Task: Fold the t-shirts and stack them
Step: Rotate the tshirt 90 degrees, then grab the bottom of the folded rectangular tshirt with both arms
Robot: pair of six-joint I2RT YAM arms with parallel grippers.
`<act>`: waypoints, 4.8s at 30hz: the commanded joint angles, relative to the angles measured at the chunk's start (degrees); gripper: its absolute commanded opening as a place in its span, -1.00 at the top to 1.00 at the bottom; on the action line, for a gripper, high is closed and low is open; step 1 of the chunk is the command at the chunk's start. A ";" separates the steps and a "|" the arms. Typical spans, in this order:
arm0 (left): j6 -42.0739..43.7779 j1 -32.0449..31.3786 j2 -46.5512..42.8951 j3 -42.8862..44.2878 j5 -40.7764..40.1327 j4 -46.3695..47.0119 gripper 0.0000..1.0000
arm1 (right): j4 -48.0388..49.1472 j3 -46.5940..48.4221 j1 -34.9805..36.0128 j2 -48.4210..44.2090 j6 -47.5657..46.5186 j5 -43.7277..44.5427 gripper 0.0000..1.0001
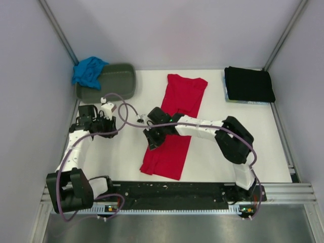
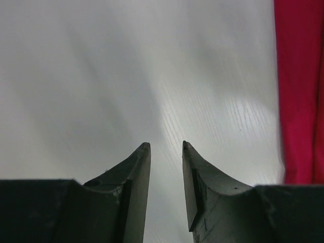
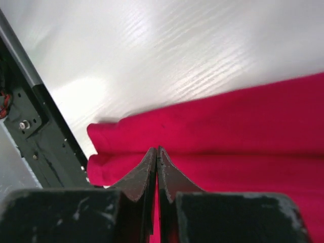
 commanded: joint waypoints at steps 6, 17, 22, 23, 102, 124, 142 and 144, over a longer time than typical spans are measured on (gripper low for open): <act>-1.98 1.60 -1.61 -0.67 -0.88 3.26 0.25 | -2.98 3.60 4.01 6.33 -1.73 4.33 1.00; -1.28 1.60 -1.70 -0.58 -0.18 2.64 0.24 | -4.21 -3.33 4.19 0.36 -1.99 6.09 1.00; -0.75 1.60 -1.52 -0.49 0.61 2.29 0.22 | -3.77 -6.41 4.19 -3.85 -1.12 6.88 1.00; -0.75 1.68 -1.44 -0.58 0.61 2.29 0.22 | -3.60 -7.11 4.19 -4.82 -1.03 7.23 1.00; 49.17 -45.60 -0.29 -12.19 19.86 0.89 -0.34 | -0.32 -50.45 8.67 -62.31 -41.71 17.32 -0.38; 52.96 -57.99 6.03 -14.37 1.50 -2.04 -0.34 | 13.45 -52.03 17.46 -43.51 -54.99 6.88 0.02; 32.84 -56.68 5.06 -1.13 -5.98 0.18 1.00 | 7.21 -50.54 11.33 -58.68 -49.81 13.12 1.00; 30.20 -54.93 7.17 3.18 -6.07 0.01 1.00 | 9.05 -50.45 7.11 -61.07 -51.03 13.03 1.00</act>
